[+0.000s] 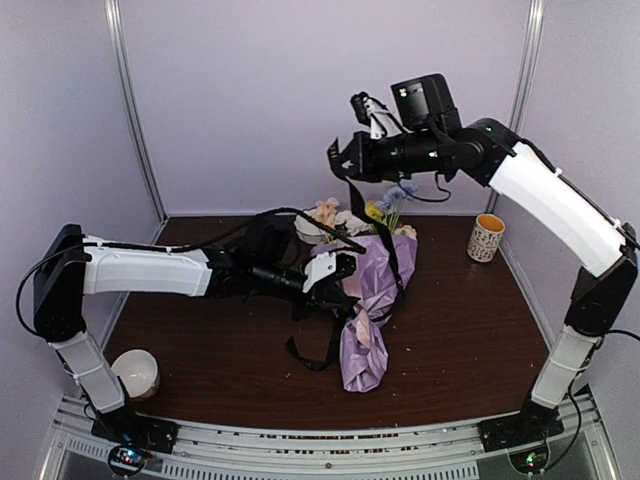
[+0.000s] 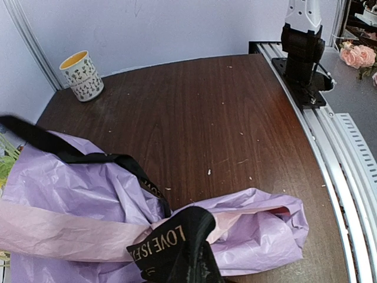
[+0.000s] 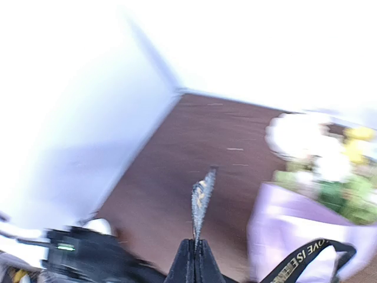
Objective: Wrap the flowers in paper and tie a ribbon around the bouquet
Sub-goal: Cross the half-tied ribbon over the folded bouquet.
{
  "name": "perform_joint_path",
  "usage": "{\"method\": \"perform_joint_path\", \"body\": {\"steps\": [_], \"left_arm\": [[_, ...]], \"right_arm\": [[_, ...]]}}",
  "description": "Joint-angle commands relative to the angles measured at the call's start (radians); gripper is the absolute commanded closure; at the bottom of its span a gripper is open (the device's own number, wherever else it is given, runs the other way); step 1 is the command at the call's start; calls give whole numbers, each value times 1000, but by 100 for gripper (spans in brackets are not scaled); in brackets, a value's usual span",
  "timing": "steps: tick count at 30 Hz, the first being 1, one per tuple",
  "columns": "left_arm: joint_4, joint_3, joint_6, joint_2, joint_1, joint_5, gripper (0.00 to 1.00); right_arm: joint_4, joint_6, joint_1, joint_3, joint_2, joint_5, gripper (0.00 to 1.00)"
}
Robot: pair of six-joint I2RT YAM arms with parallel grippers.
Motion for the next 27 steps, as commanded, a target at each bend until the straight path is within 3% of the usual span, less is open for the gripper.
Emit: {"method": "perform_joint_path", "body": {"steps": [1,6,7,11,13,16,19,23,27], "left_arm": [[90,-48,13,-63,-6,-4,100],[110,-76,15,-80,-13,12,100],[113,-82,12,-82,-13,11,100],[117,-94,-3,-86,-13,16,100],[132,-98,-19,-83,-13,24,100],[167,-102,-65,-73,-8,41,100],[183,-83,-127,-50,10,66,100],[226,-76,-218,-28,39,113,100],[226,-73,-226,-22,41,92,100]], "right_arm": [[-55,89,96,138,191,-69,100],[-51,149,114,159,318,-104,100],[-58,145,113,156,324,-96,96],[-100,96,109,145,306,-46,47],[-116,54,105,138,278,-11,35],[-122,-22,94,98,201,38,25],[-66,-105,76,-58,81,13,24],[146,-188,65,-408,-142,-66,27],[354,-192,58,-710,-300,-116,40]]}}
